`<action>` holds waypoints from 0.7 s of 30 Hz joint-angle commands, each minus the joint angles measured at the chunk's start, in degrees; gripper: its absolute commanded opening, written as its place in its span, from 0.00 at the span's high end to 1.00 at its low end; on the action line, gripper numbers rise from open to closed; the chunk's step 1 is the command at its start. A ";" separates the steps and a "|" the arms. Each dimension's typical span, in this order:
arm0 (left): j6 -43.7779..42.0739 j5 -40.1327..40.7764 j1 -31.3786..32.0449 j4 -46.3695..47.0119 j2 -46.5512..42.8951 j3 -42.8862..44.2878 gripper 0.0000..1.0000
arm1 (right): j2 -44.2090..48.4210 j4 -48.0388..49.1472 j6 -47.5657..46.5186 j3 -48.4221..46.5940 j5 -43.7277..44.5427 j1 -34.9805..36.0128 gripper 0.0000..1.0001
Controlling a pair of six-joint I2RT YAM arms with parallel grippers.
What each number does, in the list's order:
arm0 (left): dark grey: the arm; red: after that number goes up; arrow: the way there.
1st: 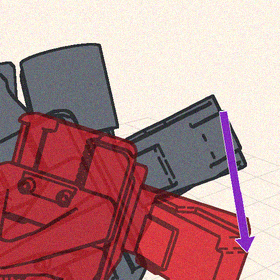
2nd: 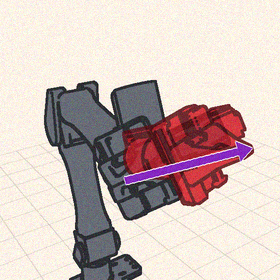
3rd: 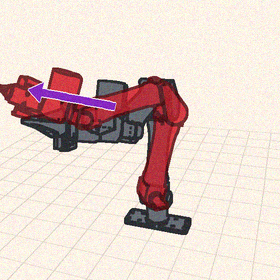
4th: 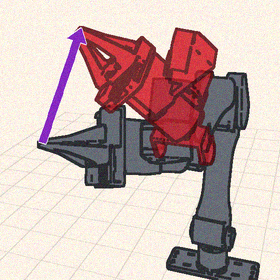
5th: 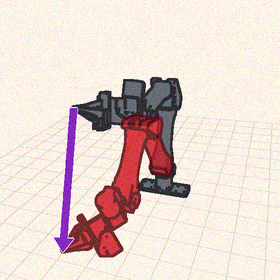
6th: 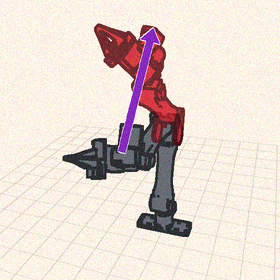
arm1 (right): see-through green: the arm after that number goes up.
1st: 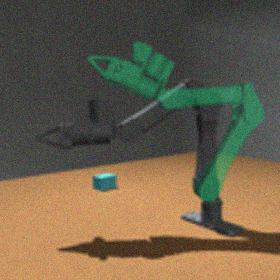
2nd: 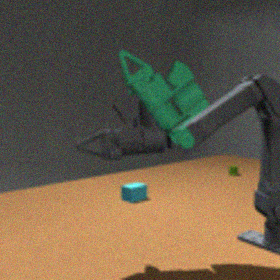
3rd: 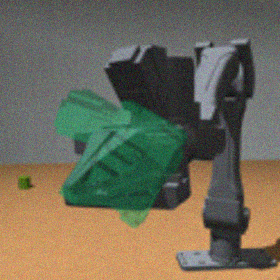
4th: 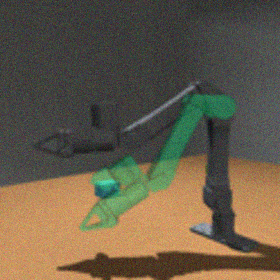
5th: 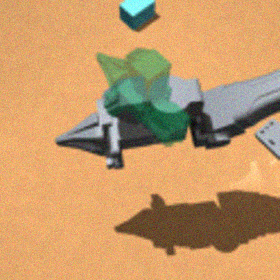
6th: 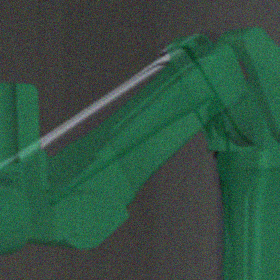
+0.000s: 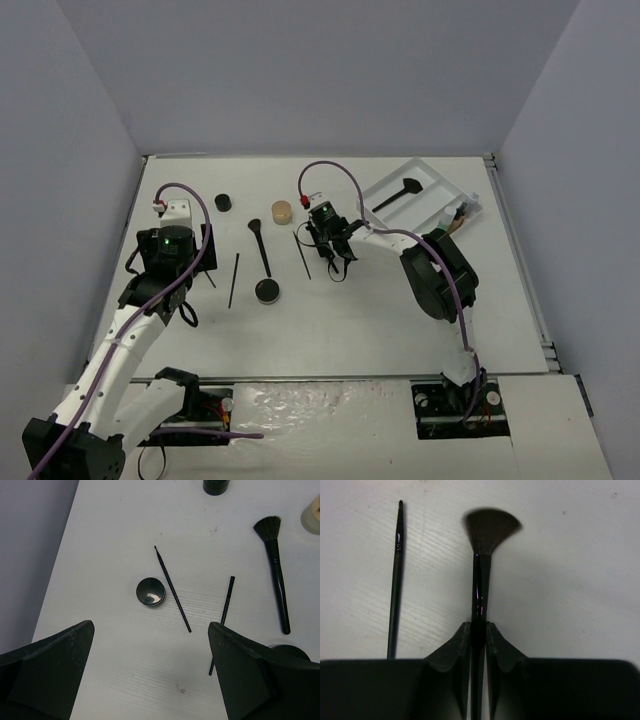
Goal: Organize the makeup
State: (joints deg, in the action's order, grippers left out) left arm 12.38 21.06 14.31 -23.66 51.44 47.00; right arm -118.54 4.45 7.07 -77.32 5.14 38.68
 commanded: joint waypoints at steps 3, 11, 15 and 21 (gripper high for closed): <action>-0.43 0.74 0.37 2.74 -0.29 1.51 0.03 | 3.08 2.07 4.23 -1.08 7.70 -2.05 1.00; -0.52 0.71 0.37 2.74 -0.17 1.60 0.03 | 11.05 4.25 20.24 -2.72 11.22 -12.32 1.00; -0.52 0.65 0.37 2.74 -0.11 1.60 0.03 | 11.11 4.17 28.25 -4.89 15.67 -16.78 1.00; -0.56 0.70 0.37 2.74 -0.16 1.55 0.03 | 6.34 3.86 36.99 -9.18 14.62 -23.30 1.00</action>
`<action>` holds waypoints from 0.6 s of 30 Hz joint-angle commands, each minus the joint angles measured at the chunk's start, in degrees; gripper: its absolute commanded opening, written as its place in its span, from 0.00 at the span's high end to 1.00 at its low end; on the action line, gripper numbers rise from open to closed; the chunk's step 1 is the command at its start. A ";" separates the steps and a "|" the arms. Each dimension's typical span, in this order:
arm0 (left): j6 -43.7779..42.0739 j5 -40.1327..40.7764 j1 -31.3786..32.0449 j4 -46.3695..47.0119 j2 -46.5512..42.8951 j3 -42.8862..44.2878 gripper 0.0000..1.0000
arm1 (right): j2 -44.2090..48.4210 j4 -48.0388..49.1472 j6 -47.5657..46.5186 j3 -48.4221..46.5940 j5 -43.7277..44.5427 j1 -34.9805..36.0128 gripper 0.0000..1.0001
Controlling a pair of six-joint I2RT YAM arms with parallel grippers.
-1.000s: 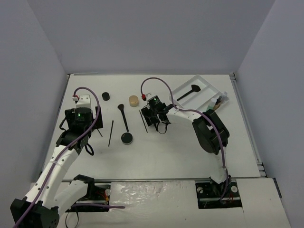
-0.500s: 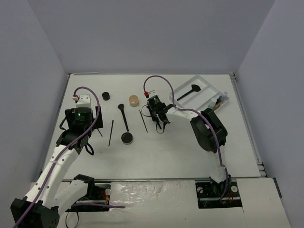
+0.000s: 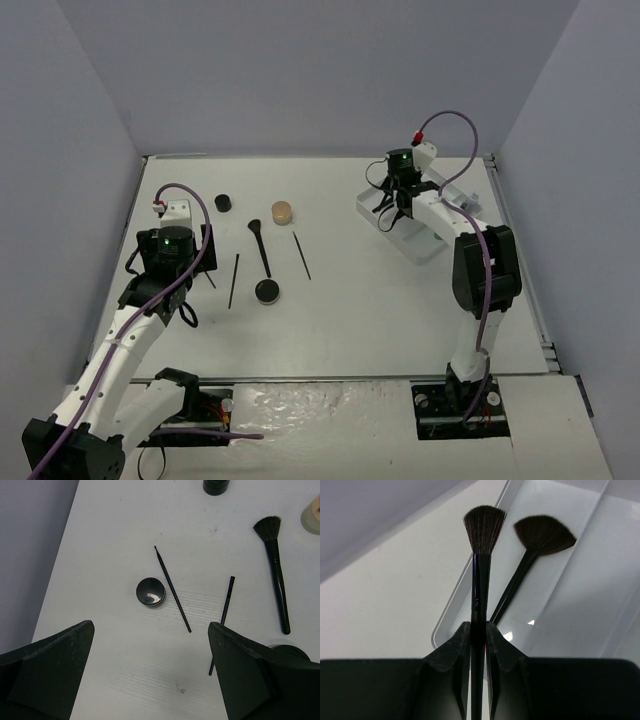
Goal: Organize the makeup
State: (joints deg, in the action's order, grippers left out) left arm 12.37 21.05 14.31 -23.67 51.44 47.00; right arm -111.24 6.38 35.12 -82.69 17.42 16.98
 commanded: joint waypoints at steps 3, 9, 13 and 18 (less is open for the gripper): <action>-0.52 0.72 0.37 2.67 -0.10 1.60 0.03 | -5.73 1.97 11.42 -8.73 0.91 -3.46 0.99; -0.53 0.70 0.37 2.73 -0.02 1.53 0.03 | -11.15 1.90 12.63 -14.47 -0.84 -5.10 0.78; -0.59 0.63 0.37 2.84 -0.06 1.51 0.03 | -11.73 1.88 10.84 -15.67 -1.46 -5.35 0.57; -0.59 0.44 0.37 2.86 -0.09 1.58 0.03 | -9.06 1.86 5.54 -14.58 -3.18 -4.53 0.47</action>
State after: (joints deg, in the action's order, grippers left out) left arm 12.36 21.04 14.31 -23.67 51.44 47.00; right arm -124.74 5.58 44.44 -94.78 15.01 12.04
